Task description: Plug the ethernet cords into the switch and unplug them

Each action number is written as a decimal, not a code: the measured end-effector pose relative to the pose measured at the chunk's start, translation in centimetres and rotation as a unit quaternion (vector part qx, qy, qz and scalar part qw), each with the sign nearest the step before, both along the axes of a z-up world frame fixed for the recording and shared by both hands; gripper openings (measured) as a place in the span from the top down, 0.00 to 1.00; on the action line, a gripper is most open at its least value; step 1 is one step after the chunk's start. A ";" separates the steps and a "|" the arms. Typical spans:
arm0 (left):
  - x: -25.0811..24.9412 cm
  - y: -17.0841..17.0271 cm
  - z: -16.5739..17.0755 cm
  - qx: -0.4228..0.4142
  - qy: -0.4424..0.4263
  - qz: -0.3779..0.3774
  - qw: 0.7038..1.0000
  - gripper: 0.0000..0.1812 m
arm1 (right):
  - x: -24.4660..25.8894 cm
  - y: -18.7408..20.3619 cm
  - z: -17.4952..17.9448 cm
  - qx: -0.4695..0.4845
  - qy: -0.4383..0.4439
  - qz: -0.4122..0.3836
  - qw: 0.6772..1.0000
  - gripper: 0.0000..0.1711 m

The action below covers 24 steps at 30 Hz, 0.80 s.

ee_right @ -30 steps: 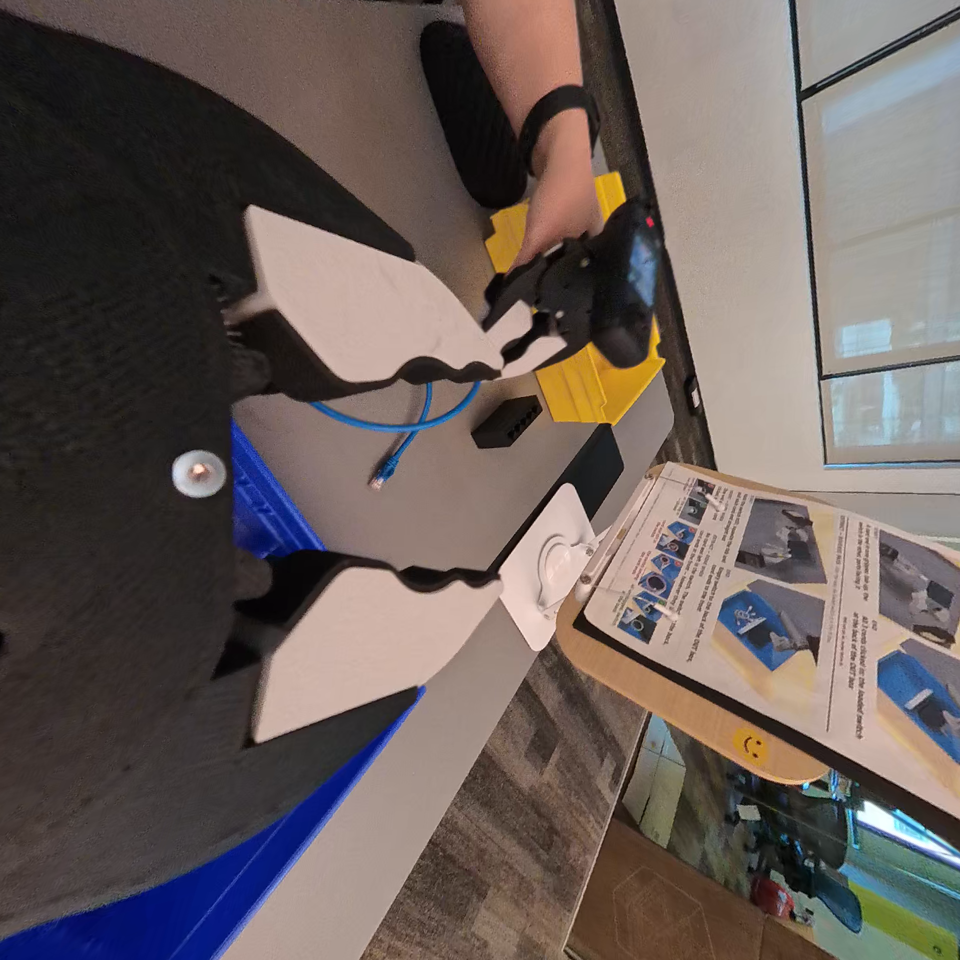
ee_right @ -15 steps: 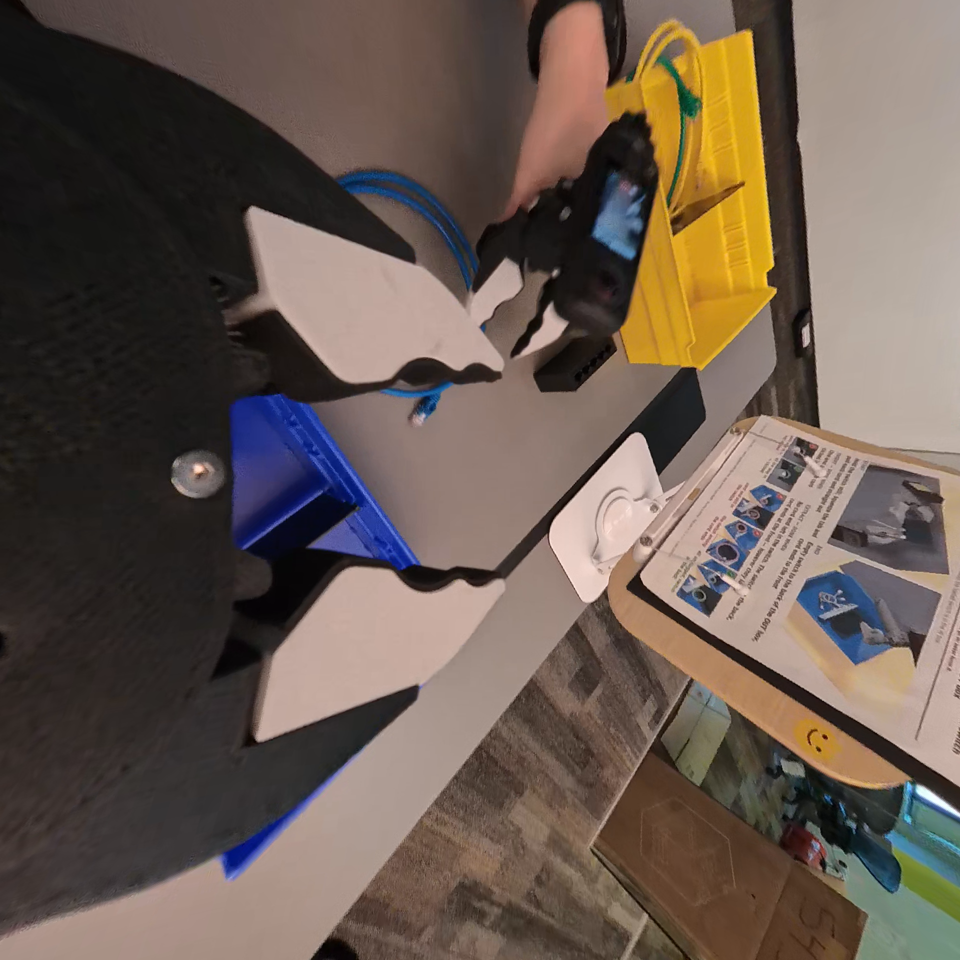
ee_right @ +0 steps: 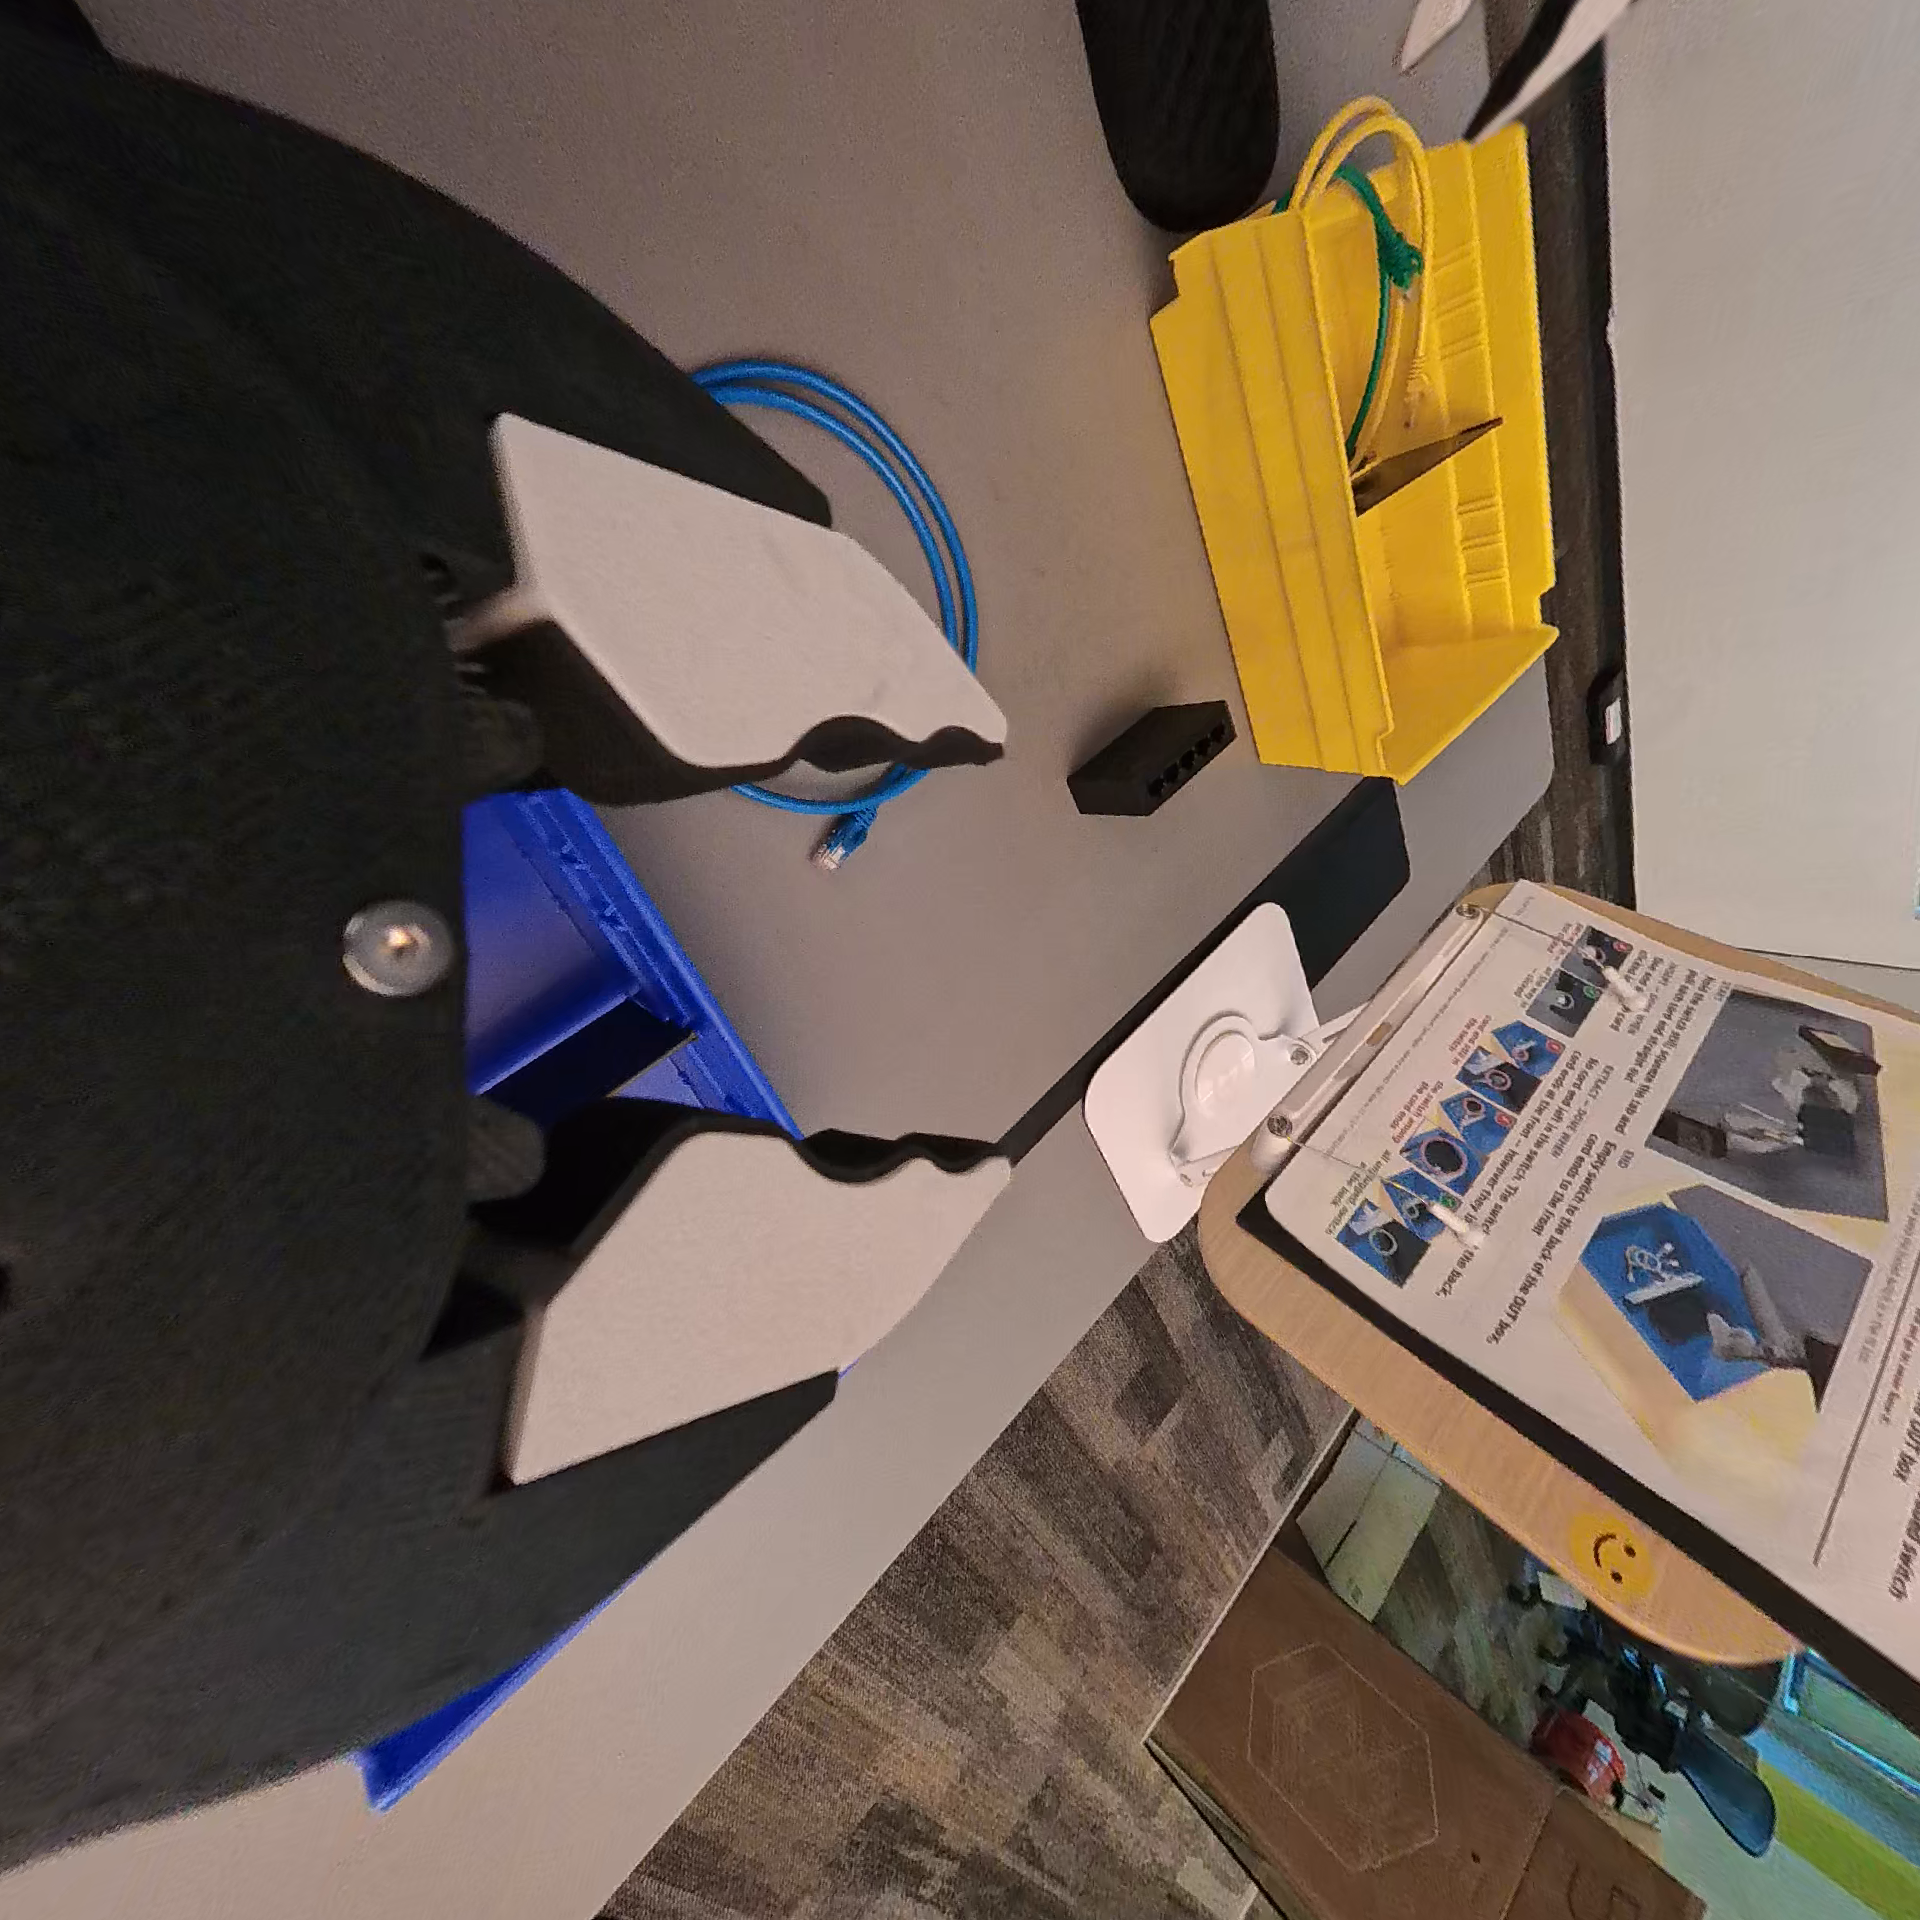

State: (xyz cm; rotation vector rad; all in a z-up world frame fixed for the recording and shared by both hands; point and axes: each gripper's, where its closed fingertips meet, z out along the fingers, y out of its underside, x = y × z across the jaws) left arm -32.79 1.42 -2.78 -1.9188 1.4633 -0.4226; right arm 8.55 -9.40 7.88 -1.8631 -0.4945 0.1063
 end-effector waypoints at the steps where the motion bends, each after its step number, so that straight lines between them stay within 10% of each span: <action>1: -1.0 -0.1 -1.2 -0.012 0.018 0.005 1.000 0.76 | -0.1 0.1 -0.2 -0.004 -0.003 0.001 1.000 0.60; 10: -4.7 1.3 -7.0 0.009 0.131 0.028 0.991 0.83 | 0.3 0.1 -1.0 -0.013 -0.025 -0.006 1.000 0.60; 24: -4.1 2.3 -2.3 0.055 0.111 0.007 0.992 0.94 | 0.1 0.4 -2.0 -0.030 -0.048 -0.002 0.998 0.60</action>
